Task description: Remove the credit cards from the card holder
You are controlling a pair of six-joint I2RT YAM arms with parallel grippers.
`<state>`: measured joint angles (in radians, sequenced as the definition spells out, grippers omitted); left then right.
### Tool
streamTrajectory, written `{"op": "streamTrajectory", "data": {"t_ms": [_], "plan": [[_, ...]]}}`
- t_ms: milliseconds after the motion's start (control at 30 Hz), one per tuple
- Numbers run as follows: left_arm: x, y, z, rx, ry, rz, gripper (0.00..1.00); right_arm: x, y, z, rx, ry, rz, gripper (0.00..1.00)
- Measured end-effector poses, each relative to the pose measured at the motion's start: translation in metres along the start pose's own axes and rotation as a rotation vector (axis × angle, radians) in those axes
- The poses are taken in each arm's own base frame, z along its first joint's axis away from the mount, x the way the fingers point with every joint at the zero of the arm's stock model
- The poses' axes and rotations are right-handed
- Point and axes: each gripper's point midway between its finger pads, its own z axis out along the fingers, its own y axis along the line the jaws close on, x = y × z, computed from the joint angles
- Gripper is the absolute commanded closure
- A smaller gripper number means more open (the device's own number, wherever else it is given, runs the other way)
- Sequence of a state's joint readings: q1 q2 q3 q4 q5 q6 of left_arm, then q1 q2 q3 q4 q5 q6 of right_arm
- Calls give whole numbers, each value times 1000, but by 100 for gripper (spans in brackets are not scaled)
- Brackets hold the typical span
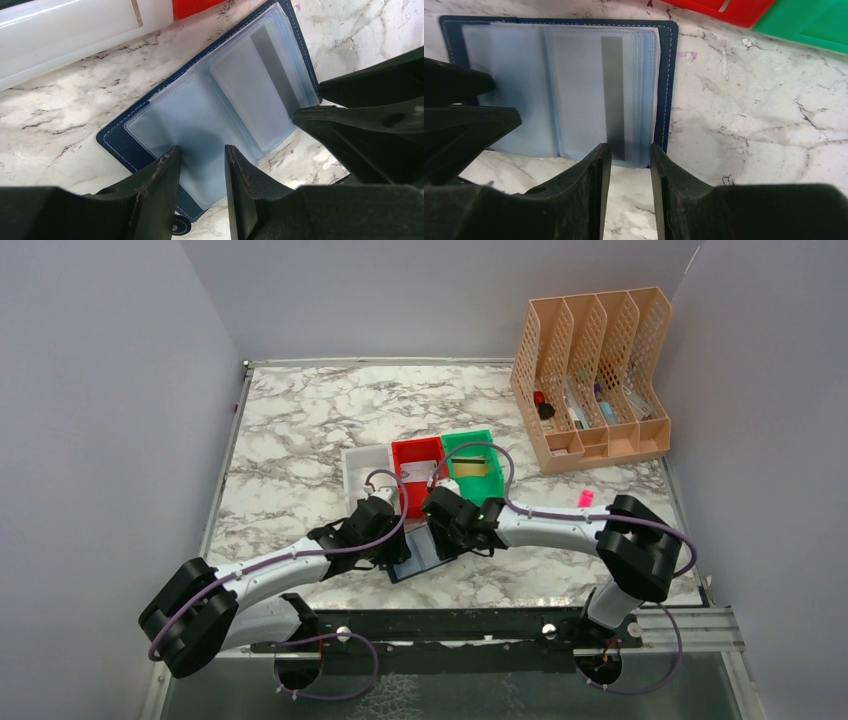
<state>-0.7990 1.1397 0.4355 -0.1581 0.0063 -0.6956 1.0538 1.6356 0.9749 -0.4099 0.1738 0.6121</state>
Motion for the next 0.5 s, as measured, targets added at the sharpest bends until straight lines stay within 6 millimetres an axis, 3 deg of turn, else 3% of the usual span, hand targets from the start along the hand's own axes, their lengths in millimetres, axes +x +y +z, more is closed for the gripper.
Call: {"op": "streamTrajectory", "data": {"t_ms": [133,367,500], "plan": [[0,0,0,0,-1,0,59,9,-1,11,8,36,-8,70],[0,0,0,0,-1,1,59,7,-2,9,15,30,-13,93],[0,0,0,0,-1,1,59,6,-5,7,27,26,-19,99]]}}
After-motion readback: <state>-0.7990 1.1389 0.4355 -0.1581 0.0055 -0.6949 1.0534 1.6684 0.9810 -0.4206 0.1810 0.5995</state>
